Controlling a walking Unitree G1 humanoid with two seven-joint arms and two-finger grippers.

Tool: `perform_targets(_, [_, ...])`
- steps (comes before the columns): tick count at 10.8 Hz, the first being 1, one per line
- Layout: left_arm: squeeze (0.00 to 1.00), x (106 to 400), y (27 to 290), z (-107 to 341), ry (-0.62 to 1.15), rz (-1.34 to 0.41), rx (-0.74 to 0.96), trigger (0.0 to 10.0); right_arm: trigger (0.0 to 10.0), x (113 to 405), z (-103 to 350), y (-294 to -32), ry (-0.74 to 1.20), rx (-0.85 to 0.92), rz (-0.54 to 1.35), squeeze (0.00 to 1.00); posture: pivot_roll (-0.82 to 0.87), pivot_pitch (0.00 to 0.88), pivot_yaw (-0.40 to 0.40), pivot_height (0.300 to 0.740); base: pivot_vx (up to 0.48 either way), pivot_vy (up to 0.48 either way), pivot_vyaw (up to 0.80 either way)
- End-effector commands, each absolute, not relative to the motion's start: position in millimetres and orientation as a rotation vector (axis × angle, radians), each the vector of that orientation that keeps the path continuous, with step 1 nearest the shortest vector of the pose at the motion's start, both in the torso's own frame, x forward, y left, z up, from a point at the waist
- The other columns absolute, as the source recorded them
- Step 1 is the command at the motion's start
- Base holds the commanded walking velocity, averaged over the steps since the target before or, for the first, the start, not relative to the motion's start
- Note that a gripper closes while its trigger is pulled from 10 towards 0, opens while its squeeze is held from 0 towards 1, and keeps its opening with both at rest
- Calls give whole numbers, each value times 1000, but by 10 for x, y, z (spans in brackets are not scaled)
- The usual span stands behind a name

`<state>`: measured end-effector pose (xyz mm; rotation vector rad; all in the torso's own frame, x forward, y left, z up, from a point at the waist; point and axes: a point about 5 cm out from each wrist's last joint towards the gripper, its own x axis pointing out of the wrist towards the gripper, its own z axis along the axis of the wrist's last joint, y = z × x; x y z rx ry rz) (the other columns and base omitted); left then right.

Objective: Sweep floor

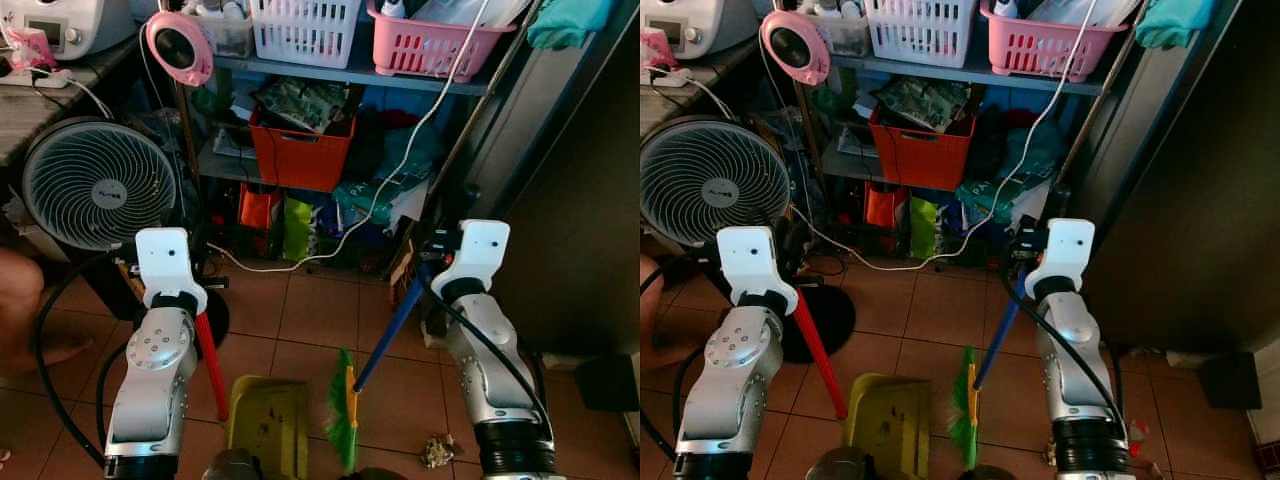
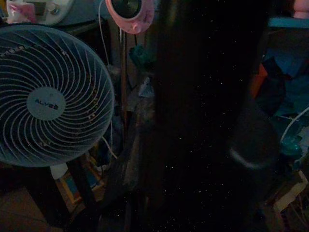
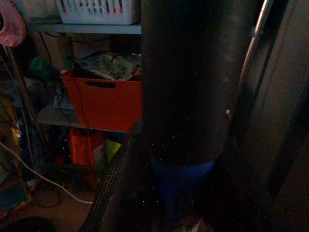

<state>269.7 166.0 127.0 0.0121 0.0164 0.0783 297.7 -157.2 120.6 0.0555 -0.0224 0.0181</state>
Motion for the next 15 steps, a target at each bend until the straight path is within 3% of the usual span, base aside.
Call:
perform_targets(1, [0,2719,1651,1395,-39,69,14,10000,10000,2995,1241,-1576,-26,46,19,0,63,32,-30,740,0,0,0])
perform_targets(15, [0,2726,1603,1436,-77,74,60,10000,10000,3012,1274,-1523,-51,80,74,0,64,40,-45,740,0,0,0])
